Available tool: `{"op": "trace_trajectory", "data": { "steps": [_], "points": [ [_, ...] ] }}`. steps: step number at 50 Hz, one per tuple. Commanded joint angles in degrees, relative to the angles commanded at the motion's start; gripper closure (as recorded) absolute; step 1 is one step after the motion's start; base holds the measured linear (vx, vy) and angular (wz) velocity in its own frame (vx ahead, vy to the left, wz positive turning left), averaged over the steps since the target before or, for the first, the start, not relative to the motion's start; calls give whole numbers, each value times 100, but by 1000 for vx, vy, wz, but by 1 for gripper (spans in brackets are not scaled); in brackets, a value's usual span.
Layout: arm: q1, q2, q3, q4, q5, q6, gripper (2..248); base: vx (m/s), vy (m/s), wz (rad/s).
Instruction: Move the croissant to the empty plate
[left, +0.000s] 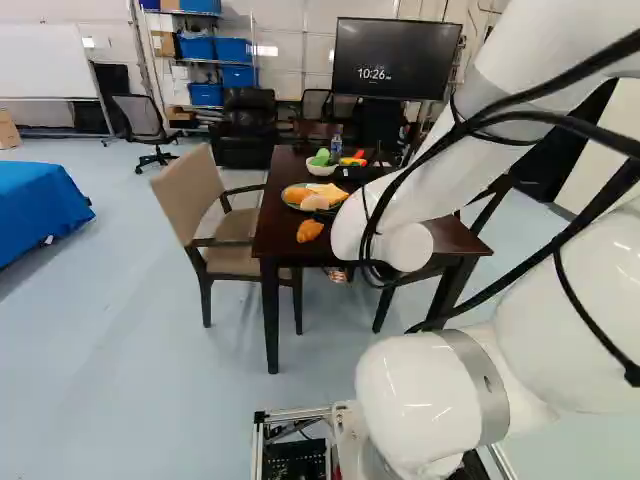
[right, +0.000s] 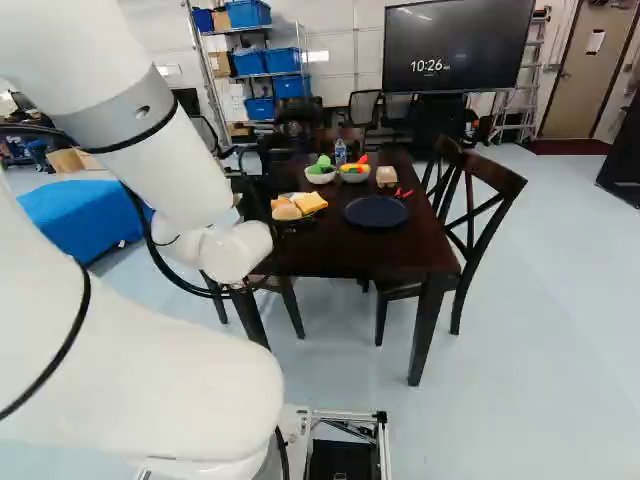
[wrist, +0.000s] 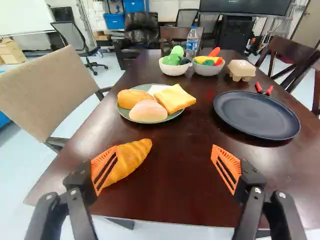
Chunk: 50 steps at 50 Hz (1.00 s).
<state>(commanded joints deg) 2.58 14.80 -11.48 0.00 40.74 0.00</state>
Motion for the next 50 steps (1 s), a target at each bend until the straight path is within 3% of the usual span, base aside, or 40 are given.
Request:
{"op": "trace_trajectory", "data": {
  "steps": [27, 50],
  "points": [
    [245, -148, -524, 46, -1048, 0, 3, 0, 0, 0],
    [429, -255, -954, 316, -1924, 0, 3, 0, 0, 0]
  ]
}}
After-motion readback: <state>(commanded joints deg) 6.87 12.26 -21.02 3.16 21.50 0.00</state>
